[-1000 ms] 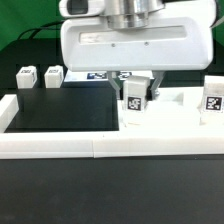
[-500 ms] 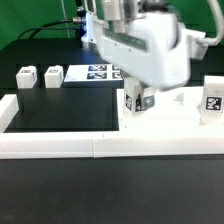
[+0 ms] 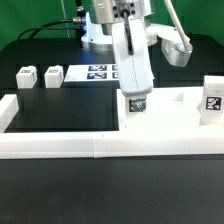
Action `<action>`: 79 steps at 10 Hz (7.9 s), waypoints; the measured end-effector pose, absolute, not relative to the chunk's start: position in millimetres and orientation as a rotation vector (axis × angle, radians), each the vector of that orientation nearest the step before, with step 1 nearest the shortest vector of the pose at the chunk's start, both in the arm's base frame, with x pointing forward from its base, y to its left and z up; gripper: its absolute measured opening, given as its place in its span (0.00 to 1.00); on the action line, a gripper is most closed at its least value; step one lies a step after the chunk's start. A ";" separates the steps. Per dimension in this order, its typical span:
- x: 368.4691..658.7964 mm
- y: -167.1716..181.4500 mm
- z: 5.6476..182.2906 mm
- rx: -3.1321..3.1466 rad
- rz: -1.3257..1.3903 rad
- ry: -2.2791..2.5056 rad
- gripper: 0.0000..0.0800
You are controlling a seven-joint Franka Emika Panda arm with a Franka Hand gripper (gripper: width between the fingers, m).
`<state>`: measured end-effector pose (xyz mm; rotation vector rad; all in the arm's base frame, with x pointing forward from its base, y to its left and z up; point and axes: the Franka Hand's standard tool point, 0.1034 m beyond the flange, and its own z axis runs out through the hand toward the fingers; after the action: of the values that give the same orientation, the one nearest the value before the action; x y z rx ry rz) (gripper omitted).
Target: Assemble square table
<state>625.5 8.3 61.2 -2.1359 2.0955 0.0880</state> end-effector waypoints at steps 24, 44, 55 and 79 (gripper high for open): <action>623.1 3.3 58.6 -1.978 0.228 2.193 0.36; 623.0 7.7 57.2 -2.953 -0.012 1.005 0.35; 620.9 1.8 54.4 -1.750 0.121 2.417 0.34; 605.4 18.4 88.5 -1.526 0.149 2.530 0.81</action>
Offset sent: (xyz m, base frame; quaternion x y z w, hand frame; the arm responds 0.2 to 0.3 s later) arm 0.0000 0.0000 0.0000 0.0000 0.0000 -0.1938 0.9810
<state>605.4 18.4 88.5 -1.5260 2.5296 0.1493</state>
